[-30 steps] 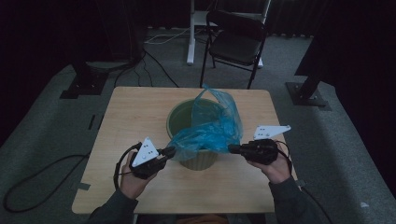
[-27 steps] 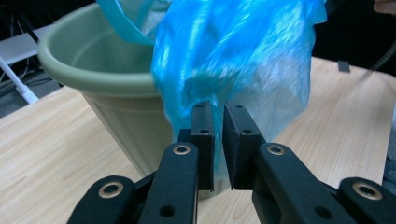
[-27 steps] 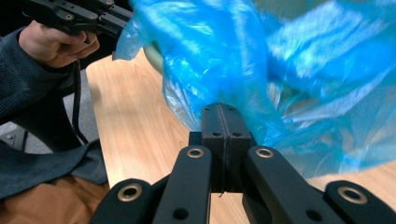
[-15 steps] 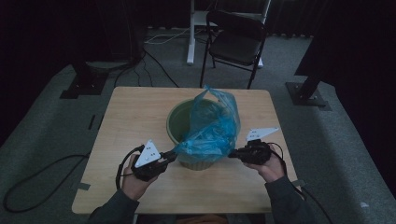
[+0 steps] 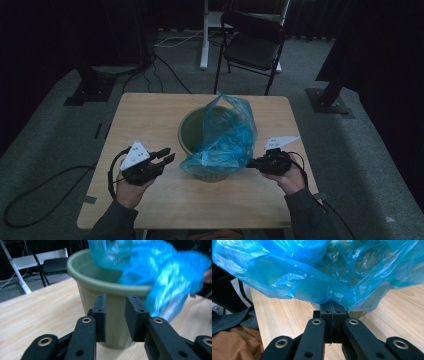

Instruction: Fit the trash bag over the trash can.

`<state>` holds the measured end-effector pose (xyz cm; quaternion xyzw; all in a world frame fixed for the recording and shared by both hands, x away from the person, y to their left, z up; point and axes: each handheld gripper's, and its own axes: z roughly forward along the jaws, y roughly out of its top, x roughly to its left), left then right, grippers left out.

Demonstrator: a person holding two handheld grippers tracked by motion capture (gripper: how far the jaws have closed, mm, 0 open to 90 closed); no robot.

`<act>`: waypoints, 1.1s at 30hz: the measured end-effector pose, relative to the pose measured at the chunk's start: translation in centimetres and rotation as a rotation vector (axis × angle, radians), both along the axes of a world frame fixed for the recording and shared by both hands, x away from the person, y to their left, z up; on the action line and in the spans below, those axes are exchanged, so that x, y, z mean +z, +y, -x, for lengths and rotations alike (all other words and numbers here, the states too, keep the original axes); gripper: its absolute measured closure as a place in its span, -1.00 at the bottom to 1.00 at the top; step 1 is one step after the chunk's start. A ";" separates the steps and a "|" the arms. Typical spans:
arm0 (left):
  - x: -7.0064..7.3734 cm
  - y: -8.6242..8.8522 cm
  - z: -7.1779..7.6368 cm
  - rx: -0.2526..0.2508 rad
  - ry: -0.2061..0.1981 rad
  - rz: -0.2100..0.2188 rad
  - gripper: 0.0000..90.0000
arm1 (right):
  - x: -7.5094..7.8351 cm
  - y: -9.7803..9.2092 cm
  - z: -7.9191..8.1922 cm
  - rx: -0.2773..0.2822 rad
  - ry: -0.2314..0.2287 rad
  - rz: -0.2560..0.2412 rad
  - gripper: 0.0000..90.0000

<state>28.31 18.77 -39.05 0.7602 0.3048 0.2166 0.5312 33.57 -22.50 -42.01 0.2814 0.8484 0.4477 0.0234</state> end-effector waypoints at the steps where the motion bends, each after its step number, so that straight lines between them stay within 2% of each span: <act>1: 0.4 -0.2 -0.1 -0.006 -0.008 0.002 0.51 | 0.0 0.0 0.0 0.000 -0.003 0.002 1.00; 4: 1.6 -1.1 -0.9 -0.031 -0.010 -0.008 0.43 | 0.1 0.0 0.0 0.000 -0.006 0.001 1.00; 6: 1.6 -1.1 -0.9 -0.031 -0.010 -0.008 0.42 | 0.1 0.0 0.0 -0.001 -0.007 0.001 1.00; 7: 2.1 -2.0 -1.8 -0.050 -0.021 -0.025 0.38 | 0.1 0.0 0.0 -0.001 -0.010 0.001 1.00; 9: 2.5 -2.8 -2.8 -0.053 -0.012 -0.040 0.36 | 0.2 -0.1 0.1 -0.003 -0.011 0.003 1.00; 12: 2.7 -3.8 -4.3 -0.064 -0.003 -0.043 0.36 | 0.2 -0.2 0.1 -0.003 -0.012 0.002 1.00; 15: 2.8 -4.8 -5.8 -0.062 0.010 -0.065 0.35 | 0.2 -0.3 0.1 -0.006 -0.013 -0.001 1.00; 16: 2.7 -5.5 -6.9 -0.057 0.027 -0.091 0.33 | 0.2 -0.4 0.1 -0.006 -0.014 -0.001 1.00; 17: 2.7 -5.5 -6.9 -0.057 0.027 -0.091 0.32 | 0.2 -0.4 0.1 -0.006 -0.014 -0.001 1.00; 18: 2.6 -6.2 -8.1 -0.060 0.049 -0.109 0.31 | 0.2 -0.3 0.1 -0.007 -0.014 -0.001 1.00; 19: 2.6 -6.2 -8.1 -0.060 0.049 -0.109 0.30 | 0.2 -0.3 0.1 -0.007 -0.014 -0.001 1.00; 23: 2.5 -7.5 -9.4 -0.044 0.071 -0.154 0.24 | 0.3 -0.3 0.1 -0.002 -0.022 0.001 1.00; 29: 2.7 -9.0 -11.0 -0.019 0.124 -0.223 0.23 | 0.3 -0.3 0.1 -0.002 -0.022 -0.002 1.00; 32: 2.5 -9.4 -11.8 0.023 0.163 -0.254 0.30 | 0.3 -0.2 0.2 -0.002 -0.024 -0.001 1.00; 33: 2.4 -9.4 -12.0 0.024 0.173 -0.262 0.40 | 0.3 -0.2 0.2 0.000 -0.026 -0.001 1.00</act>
